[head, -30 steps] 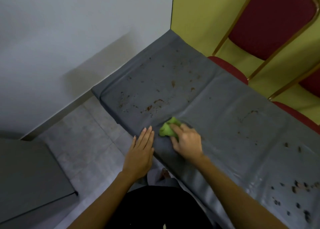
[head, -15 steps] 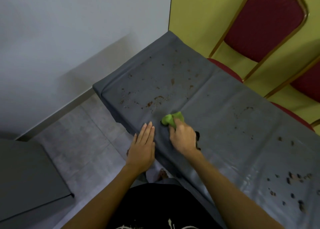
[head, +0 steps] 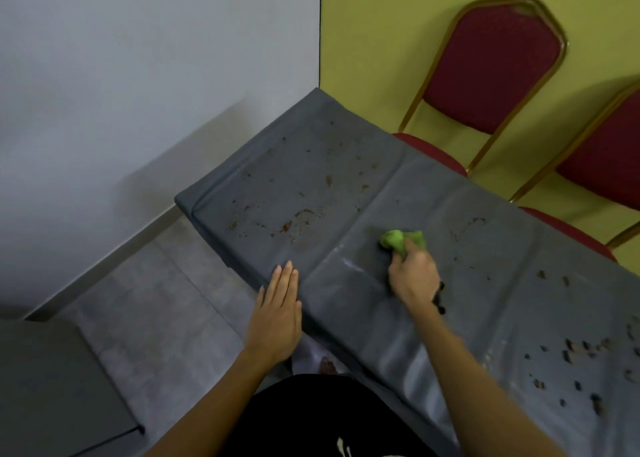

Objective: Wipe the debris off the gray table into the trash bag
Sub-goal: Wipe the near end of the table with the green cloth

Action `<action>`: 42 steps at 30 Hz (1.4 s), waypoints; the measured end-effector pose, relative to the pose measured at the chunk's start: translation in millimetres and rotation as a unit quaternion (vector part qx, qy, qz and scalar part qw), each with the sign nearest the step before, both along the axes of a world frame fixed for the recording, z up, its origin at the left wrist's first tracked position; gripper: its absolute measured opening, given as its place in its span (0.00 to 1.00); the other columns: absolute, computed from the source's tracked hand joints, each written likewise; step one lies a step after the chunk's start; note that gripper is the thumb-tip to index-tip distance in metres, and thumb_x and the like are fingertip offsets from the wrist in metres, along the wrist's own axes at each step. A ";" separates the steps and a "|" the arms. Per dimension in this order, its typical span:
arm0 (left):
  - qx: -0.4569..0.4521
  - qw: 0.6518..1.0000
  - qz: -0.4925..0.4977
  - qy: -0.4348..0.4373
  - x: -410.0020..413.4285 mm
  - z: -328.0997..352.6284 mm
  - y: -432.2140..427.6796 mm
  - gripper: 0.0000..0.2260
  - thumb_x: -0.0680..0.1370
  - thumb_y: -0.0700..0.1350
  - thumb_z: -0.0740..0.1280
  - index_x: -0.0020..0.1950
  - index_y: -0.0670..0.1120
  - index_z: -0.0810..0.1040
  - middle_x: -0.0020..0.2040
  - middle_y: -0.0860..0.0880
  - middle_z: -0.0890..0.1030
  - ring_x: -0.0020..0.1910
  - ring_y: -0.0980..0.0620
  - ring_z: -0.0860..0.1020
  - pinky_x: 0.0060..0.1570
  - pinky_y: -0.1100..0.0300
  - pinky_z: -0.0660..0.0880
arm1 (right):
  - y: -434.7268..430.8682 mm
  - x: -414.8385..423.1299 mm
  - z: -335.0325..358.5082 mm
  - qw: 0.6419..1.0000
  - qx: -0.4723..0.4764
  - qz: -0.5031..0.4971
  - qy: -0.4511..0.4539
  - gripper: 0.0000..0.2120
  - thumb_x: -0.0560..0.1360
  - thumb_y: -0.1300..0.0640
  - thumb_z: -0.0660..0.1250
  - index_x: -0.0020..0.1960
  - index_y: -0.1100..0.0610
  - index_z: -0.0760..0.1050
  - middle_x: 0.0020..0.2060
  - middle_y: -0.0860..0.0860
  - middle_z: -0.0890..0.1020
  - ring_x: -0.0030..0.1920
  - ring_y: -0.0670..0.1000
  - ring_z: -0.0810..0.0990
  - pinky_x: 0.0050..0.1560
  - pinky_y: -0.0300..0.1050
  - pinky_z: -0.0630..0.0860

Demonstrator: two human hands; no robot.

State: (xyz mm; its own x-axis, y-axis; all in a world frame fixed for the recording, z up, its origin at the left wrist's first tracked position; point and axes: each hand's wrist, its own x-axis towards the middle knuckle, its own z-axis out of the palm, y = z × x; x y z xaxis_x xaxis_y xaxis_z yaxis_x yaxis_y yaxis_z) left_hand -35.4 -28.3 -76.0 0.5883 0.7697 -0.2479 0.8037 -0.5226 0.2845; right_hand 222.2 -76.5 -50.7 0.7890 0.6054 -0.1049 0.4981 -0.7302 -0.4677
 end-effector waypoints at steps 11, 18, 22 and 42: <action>0.031 0.999 -0.011 0.017 -1.5 9.1 1.2 0.27 0.81 0.51 0.47 0.78 0.41 0.60 0.79 0.45 0.57 0.78 0.45 0.57 0.72 0.40 0.64 | -22.9 -63.2 -7.4 0.934 -0.056 0.324 -0.141 0.28 0.75 0.42 0.65 0.73 0.49 0.68 0.48 0.53 0.76 0.50 0.58 0.74 0.49 0.52 0.67; -0.030 0.998 0.039 -0.026 7.1 9.8 13.7 0.32 0.82 0.49 0.54 0.80 0.42 0.41 0.80 0.47 0.39 0.80 0.49 0.40 0.76 0.48 0.39 | -16.5 -71.7 3.1 0.961 -0.047 0.263 -0.070 0.22 0.75 0.53 0.69 0.69 0.48 0.74 0.45 0.55 0.76 0.46 0.59 0.77 0.46 0.52 0.69; -0.017 0.993 0.105 -0.054 3.9 23.0 42.0 0.33 0.81 0.44 0.58 0.79 0.39 0.42 0.81 0.43 0.43 0.80 0.46 0.41 0.77 0.49 0.39 | 18.4 -109.6 17.7 0.965 0.053 0.250 0.055 0.20 0.78 0.55 0.65 0.69 0.47 0.74 0.50 0.58 0.75 0.46 0.63 0.77 0.46 0.56 0.75; 0.007 1.000 0.014 -0.016 -55.0 1.1 85.7 0.36 0.76 0.40 0.62 0.80 0.43 0.47 0.81 0.46 0.44 0.80 0.46 0.43 0.77 0.42 0.49 | 158.3 -67.9 0.2 0.981 -0.057 0.180 -0.039 0.23 0.79 0.56 0.58 0.73 0.43 0.66 0.61 0.62 0.68 0.46 0.68 0.78 0.49 0.59 0.76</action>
